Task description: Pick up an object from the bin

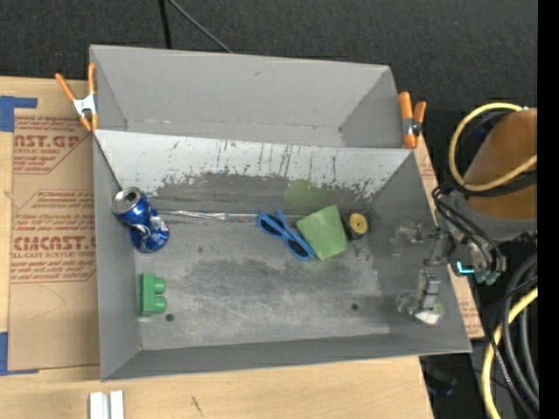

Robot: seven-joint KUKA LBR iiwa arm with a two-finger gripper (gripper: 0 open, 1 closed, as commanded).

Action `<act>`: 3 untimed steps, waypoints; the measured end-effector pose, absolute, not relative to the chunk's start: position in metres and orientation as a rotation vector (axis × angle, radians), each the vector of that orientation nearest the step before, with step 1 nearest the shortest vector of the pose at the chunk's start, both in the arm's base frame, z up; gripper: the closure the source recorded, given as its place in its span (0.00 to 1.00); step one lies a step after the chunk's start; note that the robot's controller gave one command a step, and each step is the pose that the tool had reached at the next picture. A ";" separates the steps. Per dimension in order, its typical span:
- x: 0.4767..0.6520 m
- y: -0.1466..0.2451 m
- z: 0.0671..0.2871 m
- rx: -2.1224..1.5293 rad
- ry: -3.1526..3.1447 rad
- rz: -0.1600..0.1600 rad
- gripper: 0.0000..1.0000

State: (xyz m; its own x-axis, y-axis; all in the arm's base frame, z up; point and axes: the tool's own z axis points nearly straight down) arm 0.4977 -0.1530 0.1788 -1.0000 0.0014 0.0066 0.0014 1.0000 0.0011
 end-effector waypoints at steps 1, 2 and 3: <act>0.488 -0.148 0.075 0.644 -3.079 0.000 0.00; 0.487 -0.107 0.071 0.932 -3.011 0.005 0.00; 0.488 -0.137 0.072 1.029 -2.975 0.003 0.00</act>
Offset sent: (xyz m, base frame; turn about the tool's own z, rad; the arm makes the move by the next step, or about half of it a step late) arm -0.0112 0.0031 -0.1038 -0.4129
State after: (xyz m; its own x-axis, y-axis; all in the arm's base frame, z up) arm 0.4881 -0.1367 0.0717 -0.7861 -0.6180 -0.0056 -0.6180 0.7862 -0.0036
